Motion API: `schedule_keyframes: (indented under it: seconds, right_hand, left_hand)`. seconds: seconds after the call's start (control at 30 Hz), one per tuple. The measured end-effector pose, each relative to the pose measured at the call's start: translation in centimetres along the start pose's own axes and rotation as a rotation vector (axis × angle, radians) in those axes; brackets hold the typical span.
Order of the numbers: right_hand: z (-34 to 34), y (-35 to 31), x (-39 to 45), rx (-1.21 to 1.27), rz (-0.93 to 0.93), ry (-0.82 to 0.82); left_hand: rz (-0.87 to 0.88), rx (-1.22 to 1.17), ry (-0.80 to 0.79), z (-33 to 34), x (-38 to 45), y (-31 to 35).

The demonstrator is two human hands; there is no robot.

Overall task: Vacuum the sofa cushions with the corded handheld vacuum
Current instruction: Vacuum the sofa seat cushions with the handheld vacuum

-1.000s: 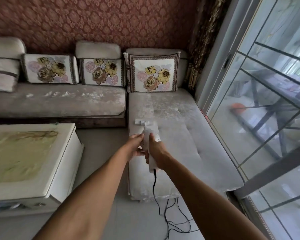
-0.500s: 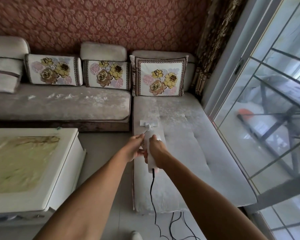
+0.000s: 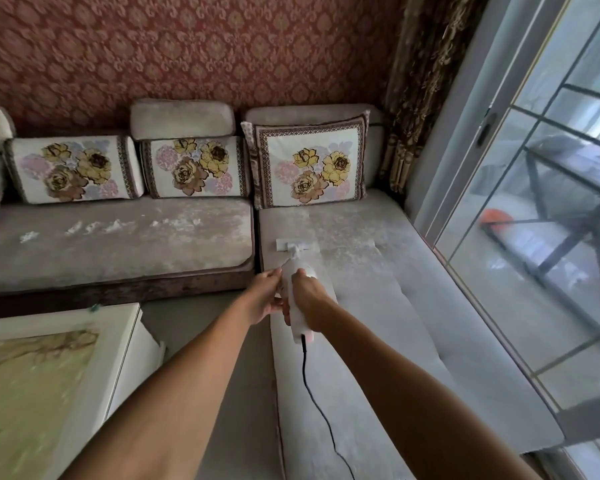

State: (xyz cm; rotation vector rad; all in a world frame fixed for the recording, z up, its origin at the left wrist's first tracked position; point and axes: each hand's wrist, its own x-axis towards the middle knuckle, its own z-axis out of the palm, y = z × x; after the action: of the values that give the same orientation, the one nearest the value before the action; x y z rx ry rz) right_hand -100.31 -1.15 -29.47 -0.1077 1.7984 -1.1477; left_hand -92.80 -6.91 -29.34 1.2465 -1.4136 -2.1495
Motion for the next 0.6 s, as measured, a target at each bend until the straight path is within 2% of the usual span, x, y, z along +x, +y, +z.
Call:
schedule_keyframes:
  seconds: [0.43,0.6]
  right_hand:
    - [6.0,-9.4,7.0,0.033,0.062,-0.02]
    - [11.1,-14.0,9.6,0.092,0.077,0.003]
  left_hand:
    - [-0.022,0.048,-0.082,-7.2,12.1,7.0]
    - [-0.015,0.11,-0.157,-11.9,17.9,10.6]
